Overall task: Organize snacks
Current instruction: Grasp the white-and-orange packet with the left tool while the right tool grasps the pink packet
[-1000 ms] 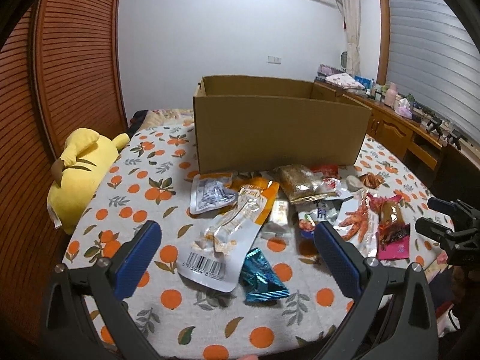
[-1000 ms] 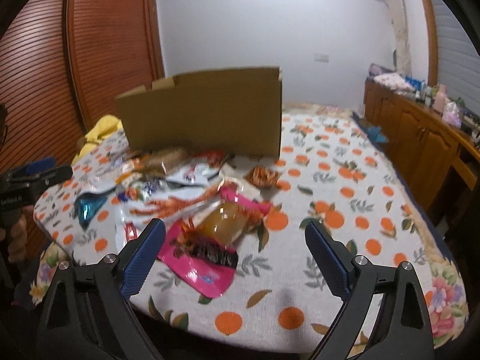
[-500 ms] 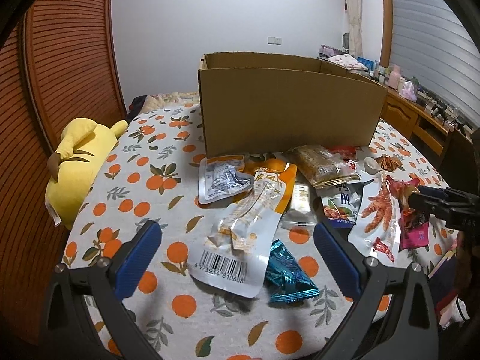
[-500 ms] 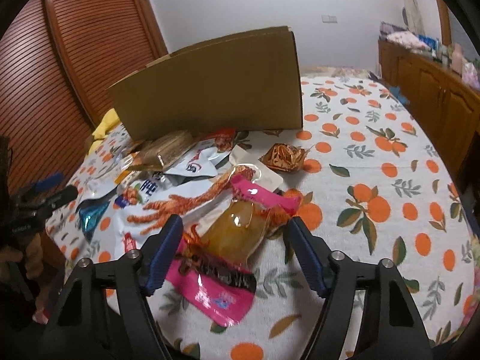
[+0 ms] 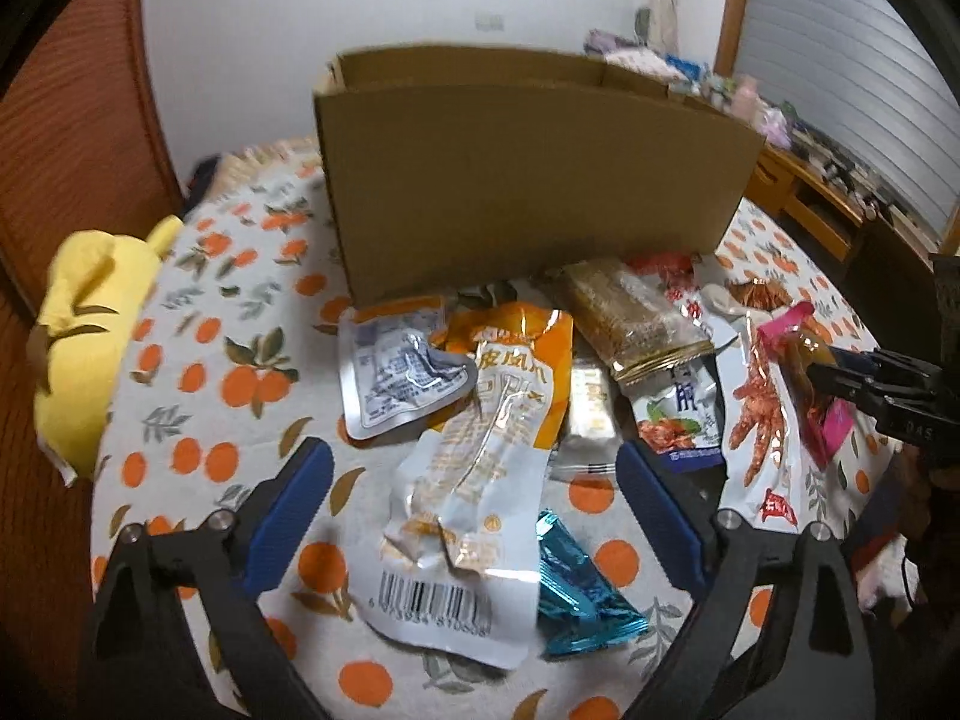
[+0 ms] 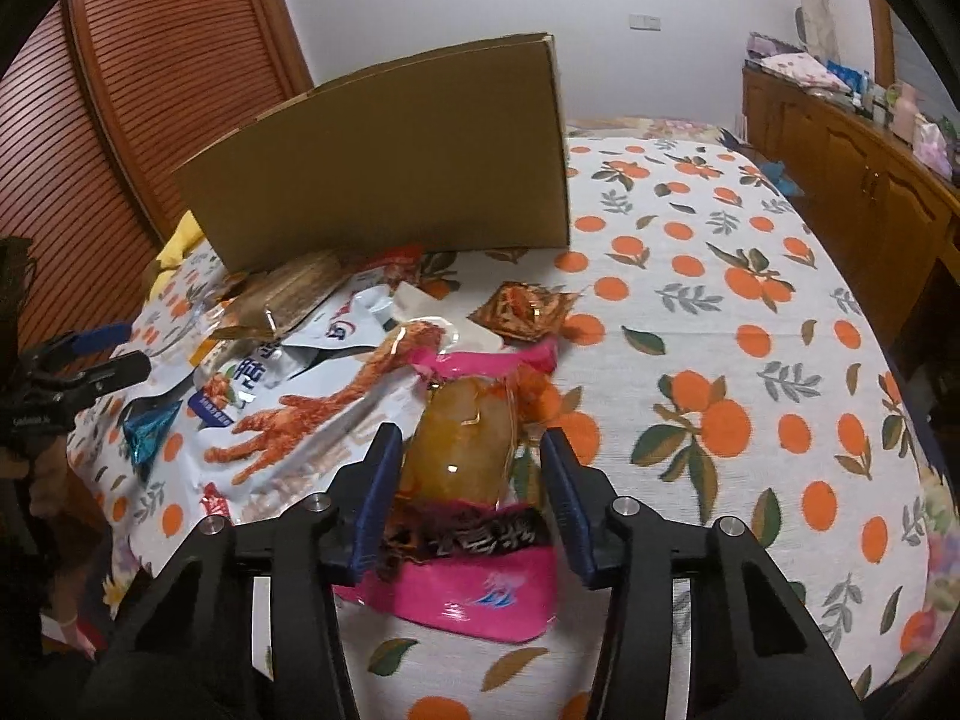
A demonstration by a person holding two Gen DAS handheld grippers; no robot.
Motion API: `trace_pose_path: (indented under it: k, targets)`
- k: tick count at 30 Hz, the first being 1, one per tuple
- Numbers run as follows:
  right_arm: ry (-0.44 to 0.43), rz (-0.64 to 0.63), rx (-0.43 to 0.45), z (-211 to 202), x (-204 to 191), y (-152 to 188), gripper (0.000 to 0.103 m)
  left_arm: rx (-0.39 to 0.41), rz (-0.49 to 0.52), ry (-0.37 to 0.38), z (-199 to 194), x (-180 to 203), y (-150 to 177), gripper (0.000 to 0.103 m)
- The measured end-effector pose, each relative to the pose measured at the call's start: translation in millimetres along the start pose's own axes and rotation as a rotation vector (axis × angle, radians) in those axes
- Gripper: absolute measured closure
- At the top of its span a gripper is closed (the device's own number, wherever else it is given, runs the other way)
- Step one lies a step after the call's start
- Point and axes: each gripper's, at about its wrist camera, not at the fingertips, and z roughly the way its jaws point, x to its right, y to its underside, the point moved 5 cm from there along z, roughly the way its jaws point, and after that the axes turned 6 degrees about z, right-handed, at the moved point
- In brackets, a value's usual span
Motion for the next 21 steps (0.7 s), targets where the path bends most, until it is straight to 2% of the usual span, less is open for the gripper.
trace_pose_path:
  k: [7, 14, 16, 18, 21]
  targets:
    - [0.010, -0.032, 0.009, 0, -3, 1, 0.056, -0.111, 0.002, 0.060, 22, -5, 0, 0.011]
    - [0.010, -0.040, 0.012, -1, -4, 1, 0.056, -0.146, 0.010, 0.074, 37, -3, -3, 0.014]
    - [0.010, -0.041, 0.012, -1, -4, 1, 0.056, -0.144, 0.016, 0.078, 37, -2, -5, 0.023]
    - [0.011, -0.043, 0.014, -1, -3, 1, 0.055, -0.143, 0.033, 0.066, 36, -1, -5, 0.039]
    - [0.010, -0.044, 0.013, 0, -4, 1, 0.055, -0.142, 0.051, 0.070, 32, -3, -3, 0.047]
